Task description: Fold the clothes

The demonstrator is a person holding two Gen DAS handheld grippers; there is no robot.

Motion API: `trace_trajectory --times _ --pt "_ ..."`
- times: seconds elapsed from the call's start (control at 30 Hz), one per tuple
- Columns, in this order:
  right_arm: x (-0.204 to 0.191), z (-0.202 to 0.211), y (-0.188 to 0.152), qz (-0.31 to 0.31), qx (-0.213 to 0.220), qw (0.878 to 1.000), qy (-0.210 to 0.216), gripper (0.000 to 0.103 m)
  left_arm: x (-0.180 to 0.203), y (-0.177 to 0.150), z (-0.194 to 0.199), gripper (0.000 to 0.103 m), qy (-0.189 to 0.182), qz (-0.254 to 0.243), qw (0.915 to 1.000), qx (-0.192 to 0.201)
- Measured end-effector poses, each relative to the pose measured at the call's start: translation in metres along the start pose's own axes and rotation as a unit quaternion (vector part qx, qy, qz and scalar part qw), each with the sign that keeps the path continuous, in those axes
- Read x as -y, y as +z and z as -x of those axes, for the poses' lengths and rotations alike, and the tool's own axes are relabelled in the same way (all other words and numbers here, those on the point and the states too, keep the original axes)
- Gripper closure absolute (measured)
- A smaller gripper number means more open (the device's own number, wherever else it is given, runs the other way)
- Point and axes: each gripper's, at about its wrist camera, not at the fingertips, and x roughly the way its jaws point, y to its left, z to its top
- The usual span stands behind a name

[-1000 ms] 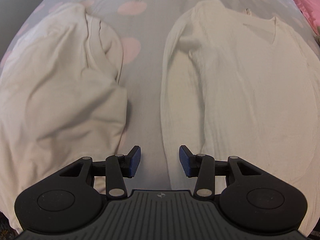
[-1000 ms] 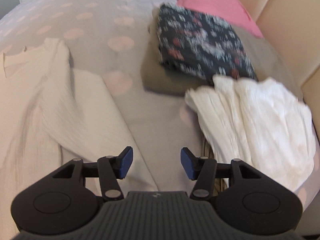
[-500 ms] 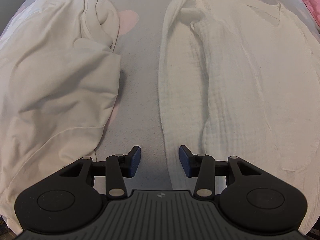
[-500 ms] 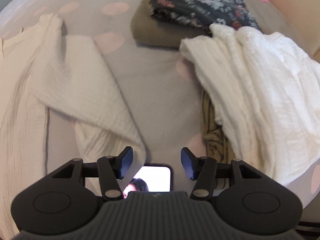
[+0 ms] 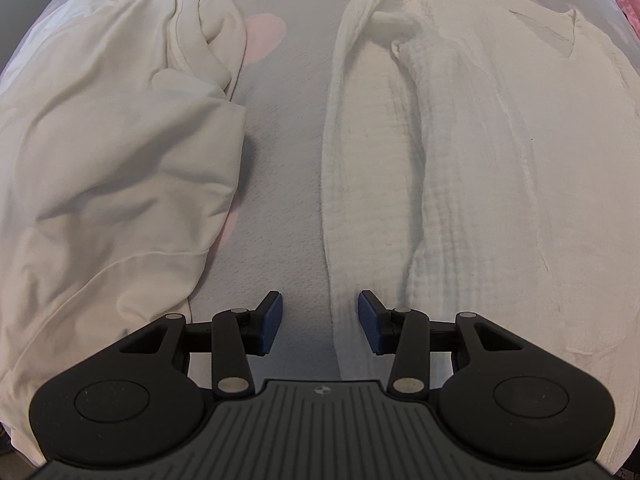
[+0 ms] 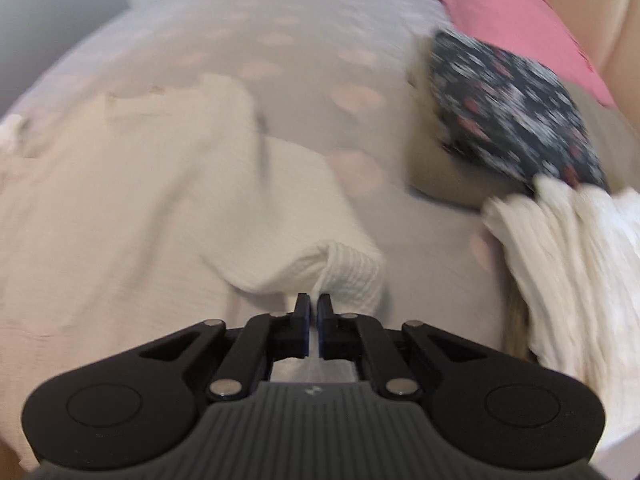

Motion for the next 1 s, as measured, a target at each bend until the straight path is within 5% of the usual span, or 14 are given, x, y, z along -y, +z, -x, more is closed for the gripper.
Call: trace_trajectory --times 0.17,0.27,0.3,0.37,0.53,0.7,0.8,1.0 --pt "-0.056 -0.003 0.004 0.084 0.004 0.995 0.061 0.098 0.001 -0.001 0.0 0.063 0.004 0.004 1.0 -0.001" --pt "-0.088 -0.011 0.0 0.135 -0.01 0.987 0.082 0.08 0.002 -0.003 -0.001 0.063 0.004 0.005 1.0 -0.001" --pt "-0.09 -0.01 0.001 0.141 -0.008 0.986 0.086 0.064 0.001 -0.003 -0.001 0.063 0.004 0.006 1.0 -0.002" --pt "-0.095 -0.009 0.001 0.154 -0.003 0.984 0.093 0.063 0.0 -0.003 -0.002 0.063 0.002 0.007 1.0 -0.003" --pt "-0.049 0.001 0.022 0.016 0.025 0.996 0.081 0.06 -0.002 -0.002 -0.004 0.063 0.0 0.008 1.0 -0.005" --pt "0.001 -0.008 0.027 -0.121 0.022 0.992 0.036 0.061 -0.004 0.0 -0.005 0.062 -0.002 0.011 0.9999 -0.006" --pt "0.021 -0.019 0.017 -0.186 -0.006 0.982 0.017 0.061 -0.005 0.0 -0.006 0.062 -0.002 0.011 0.9999 -0.007" --pt "0.03 -0.048 -0.004 -0.21 -0.08 0.974 0.001 0.061 -0.01 -0.001 -0.007 0.062 -0.007 0.011 0.9999 -0.006"
